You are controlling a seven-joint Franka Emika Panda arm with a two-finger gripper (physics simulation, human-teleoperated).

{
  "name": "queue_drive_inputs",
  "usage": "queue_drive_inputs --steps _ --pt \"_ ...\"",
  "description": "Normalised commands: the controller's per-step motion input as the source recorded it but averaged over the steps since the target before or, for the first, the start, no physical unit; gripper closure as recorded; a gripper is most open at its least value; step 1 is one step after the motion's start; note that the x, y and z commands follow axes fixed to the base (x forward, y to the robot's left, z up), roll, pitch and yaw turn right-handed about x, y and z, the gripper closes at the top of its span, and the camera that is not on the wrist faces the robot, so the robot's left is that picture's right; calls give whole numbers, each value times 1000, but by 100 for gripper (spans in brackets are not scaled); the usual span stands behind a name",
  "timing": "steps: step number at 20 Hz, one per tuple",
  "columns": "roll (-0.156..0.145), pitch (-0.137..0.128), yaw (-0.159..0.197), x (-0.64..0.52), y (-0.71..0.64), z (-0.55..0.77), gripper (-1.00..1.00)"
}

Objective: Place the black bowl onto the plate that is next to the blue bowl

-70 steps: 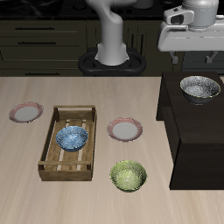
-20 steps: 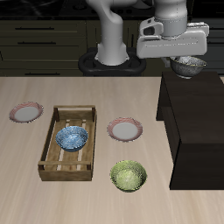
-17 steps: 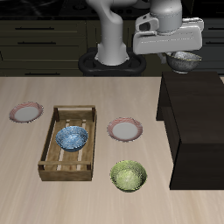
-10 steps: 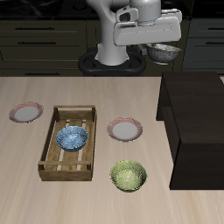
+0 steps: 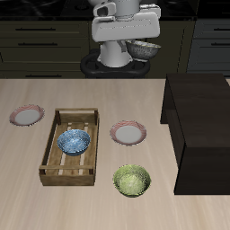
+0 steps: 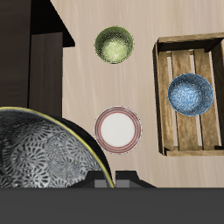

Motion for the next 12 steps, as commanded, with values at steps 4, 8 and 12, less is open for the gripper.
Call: queue_drive_inputs --steps 4,8,12 --pt "-19 -13 5 -58 -556 122 100" --pt "-52 5 12 -16 -627 20 100" --pt "-78 -9 -15 21 -792 52 100"
